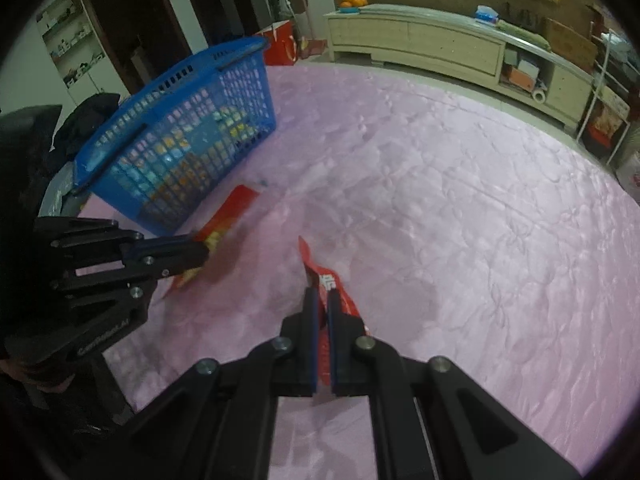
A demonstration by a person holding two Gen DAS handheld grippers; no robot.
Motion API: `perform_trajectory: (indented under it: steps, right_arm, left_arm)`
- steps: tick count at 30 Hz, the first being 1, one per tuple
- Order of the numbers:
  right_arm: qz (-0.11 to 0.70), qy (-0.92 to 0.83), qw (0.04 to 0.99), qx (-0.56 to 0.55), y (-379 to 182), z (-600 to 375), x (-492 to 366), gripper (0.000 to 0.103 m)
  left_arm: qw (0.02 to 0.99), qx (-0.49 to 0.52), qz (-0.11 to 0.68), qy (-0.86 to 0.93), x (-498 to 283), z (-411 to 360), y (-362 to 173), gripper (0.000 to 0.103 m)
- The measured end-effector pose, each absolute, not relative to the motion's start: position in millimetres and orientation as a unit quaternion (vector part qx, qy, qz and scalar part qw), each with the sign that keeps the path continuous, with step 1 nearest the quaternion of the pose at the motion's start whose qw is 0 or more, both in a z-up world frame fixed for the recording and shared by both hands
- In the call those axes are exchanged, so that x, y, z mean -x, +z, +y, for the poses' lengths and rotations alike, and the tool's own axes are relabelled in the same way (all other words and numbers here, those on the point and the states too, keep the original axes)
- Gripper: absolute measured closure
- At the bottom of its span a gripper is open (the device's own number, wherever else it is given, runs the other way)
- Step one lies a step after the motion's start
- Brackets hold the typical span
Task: Organize snacks
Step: 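Grasp the red-and-yellow packet with the left gripper while the right gripper holds the red sachet, then lower the red-and-yellow packet into the basket and open the left gripper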
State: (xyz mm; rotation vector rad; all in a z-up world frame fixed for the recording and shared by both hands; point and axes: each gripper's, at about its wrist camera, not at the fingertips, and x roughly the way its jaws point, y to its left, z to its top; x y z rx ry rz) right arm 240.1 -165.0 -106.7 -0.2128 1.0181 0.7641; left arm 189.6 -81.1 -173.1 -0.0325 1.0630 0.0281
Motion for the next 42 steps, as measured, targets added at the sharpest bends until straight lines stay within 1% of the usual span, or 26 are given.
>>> perform_trajectory:
  steps: [10, 20, 30, 34, 42]
  right_arm:
    - [0.434, 0.334, 0.827, 0.128, -41, -145, -208, 0.098]
    - [0.406, 0.358, 0.832, 0.121, 2, -100, -190, 0.098]
    - [0.396, 0.382, 0.824, 0.133, 15, -33, -195, 0.098]
    - [0.399, 0.391, 0.818, 0.135, 14, -11, -198, 0.098]
    - [0.427, 0.392, 0.803, 0.139, -7, 24, -218, 0.098]
  left_arm:
    - [0.892, 0.046, 0.449, -0.029, -153, -64, -111, 0.100]
    - [0.915, 0.057, 0.400, -0.023, -124, -11, -59, 0.100]
    - [0.920, 0.100, 0.376, -0.044, -112, 46, -31, 0.100]
    - [0.923, 0.094, 0.371, -0.029, -119, 67, -24, 0.100]
    - [0.914, 0.095, 0.393, -0.014, -141, 97, -45, 0.100]
